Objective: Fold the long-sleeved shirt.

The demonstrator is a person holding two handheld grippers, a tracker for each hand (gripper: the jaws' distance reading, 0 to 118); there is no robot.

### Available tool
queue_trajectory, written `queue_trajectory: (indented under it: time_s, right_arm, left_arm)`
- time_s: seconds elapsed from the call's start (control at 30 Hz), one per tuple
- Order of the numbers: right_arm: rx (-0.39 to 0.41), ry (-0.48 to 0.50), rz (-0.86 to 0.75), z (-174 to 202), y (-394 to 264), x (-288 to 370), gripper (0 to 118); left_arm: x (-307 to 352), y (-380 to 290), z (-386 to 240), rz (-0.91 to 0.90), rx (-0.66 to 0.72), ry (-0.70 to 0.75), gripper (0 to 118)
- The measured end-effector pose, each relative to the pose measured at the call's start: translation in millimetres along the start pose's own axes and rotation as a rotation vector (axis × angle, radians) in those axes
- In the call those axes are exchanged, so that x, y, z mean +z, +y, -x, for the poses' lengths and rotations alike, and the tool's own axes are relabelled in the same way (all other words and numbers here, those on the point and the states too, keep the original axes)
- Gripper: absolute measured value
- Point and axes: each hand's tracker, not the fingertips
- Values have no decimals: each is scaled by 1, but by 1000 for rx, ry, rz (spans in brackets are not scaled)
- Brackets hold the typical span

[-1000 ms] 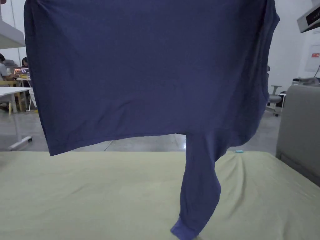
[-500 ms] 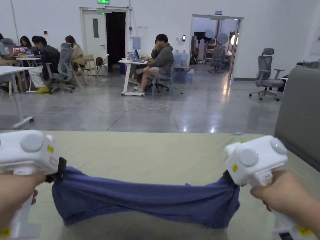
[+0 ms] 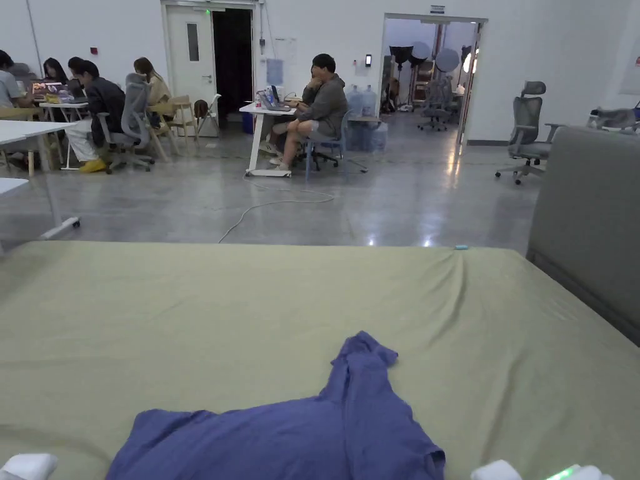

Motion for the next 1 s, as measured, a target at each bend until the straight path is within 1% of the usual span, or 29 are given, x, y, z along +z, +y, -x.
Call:
queue_trajectory:
  time_s: [0.07, 0.13, 0.2, 0.27, 0.37, 0.43, 0.5, 0.6, 0.7, 0.77, 0.87, 0.9, 0.93, 0.97, 1.0]
  right_arm:
    - [25, -9, 27, 15, -37, 10, 0]
    - [16, 7, 56, 26, -66, 15, 0]
    - [-2, 21, 79, 39, -92, 20, 0]
    - [21, 16, 102, 52, -115, 23, 0]
    - [44, 8, 122, 66, -139, 27, 0]
    - [37, 0, 114, 69, -148, 27, 0]
    - [21, 3, 118, 70, -151, 23, 0]
    - [15, -10, 138, 68, -152, 9, 0]
    - [2, -9, 167, 66, -152, -8, 0]
    - [-3, -6, 181, 68, -154, -17, 0]
    - [-8, -8, 189, 68, -152, -20, 1]
    - [-12, -4, 197, 68, -150, -20, 5]
    - [-23, 7, 206, 63, -148, -21, 17]
    - [-31, 10, 220, 60, -144, -19, 43]
    - [-12, 5, 223, 59, -140, -11, 79]
  left_arm:
    - [15, -34, 2, 21, 8, -17, 0]
    - [25, -61, -1, 47, 12, -25, 0]
    - [31, -88, -5, 63, -12, -24, 0]
    - [35, -111, -9, 75, -35, -14, 0]
    - [35, -140, -8, 87, -24, -27, 0]
    - [37, -154, -6, 81, -18, -23, 0]
    - [33, -166, -4, 64, 16, -5, 0]
    - [22, -179, 1, 94, 77, -29, 0]
    - [7, -188, 3, 113, 60, -9, 0]
    - [-7, -196, 2, 145, 86, -20, 0]
    - [-15, -201, 1, 125, 98, -14, 0]
    - [-16, -200, 1, 125, 101, -15, 3]
    - [-16, -198, 4, 129, 108, -18, 9]
    - [-13, -192, 7, 138, 114, -26, 26]
    - [-8, -185, 6, 149, 123, -24, 51]
